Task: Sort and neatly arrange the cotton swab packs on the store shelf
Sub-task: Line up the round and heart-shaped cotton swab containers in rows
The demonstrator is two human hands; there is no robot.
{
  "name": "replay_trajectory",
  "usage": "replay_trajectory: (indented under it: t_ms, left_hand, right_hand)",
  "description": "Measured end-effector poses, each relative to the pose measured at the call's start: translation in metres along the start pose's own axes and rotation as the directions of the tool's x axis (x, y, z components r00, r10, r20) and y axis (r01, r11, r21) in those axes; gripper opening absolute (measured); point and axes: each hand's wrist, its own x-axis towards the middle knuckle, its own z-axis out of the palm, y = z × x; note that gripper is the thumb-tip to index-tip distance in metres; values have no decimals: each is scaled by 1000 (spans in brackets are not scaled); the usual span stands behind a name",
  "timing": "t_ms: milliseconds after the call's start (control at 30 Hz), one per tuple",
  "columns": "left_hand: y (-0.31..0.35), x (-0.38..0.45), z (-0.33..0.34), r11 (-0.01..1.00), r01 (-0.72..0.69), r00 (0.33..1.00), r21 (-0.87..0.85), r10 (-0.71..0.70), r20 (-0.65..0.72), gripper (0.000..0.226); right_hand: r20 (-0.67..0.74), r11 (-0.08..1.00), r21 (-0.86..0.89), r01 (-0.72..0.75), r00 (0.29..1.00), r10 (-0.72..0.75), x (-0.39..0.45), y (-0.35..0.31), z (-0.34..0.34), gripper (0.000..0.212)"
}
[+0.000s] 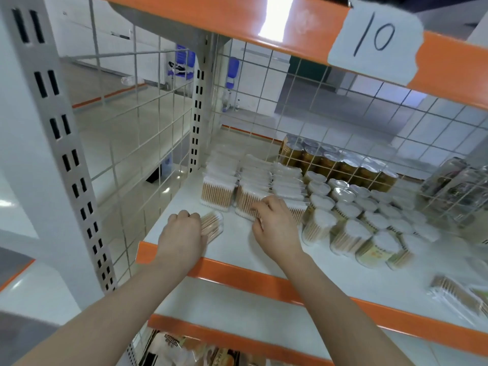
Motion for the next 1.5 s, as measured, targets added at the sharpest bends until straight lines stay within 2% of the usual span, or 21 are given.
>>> replay_trajectory:
  t_ms: [133, 267, 467, 700, 800, 1033, 1200, 1400, 1500]
  left_hand:
    - [8, -6, 2, 999, -37, 999, -25, 37, 8, 35]
    - [17, -10, 4, 995, -98, 995, 33, 97, 12, 40]
    - [37, -14, 6, 987, -143, 987, -72, 148, 70, 46]
    - [71, -20, 6, 966, -176, 984, -190, 175, -24, 45]
    - [85, -22, 6, 955, -199, 980, -219, 192, -53, 42]
    - [116, -28, 3, 925, -244, 970, -290, 228, -88, 34]
    - [136, -37, 5, 917, -246, 969, -313, 228, -91, 32]
    - [156, -50, 8, 904, -250, 968, -348, 243, -64, 36]
    - [163, -53, 9, 892, -250, 967, -377, 252, -46, 35]
  right_hand:
    - [14, 1000, -16, -25, 1000, 25, -9, 4, -4, 27]
    - [27, 999, 0, -44, 999, 44, -17, 11, -8, 26]
    - [20, 993, 24, -117, 993, 117, -32, 23, -18, 26]
    - [88, 972, 2, -237, 968, 236, -62, 46, -38, 26]
    - [132, 965, -14, -262, 956, 261, -75, 56, -49, 31]
    - [294, 966, -8, -258, 923, 249, -96, 65, -77, 57]
    - [261, 963, 30, -268, 932, 251, -108, 68, -88, 63]
    - [204, 966, 76, -248, 952, 228, -119, 76, -94, 48]
    - [218, 955, 89, -283, 941, 259, -123, 82, -98, 47]
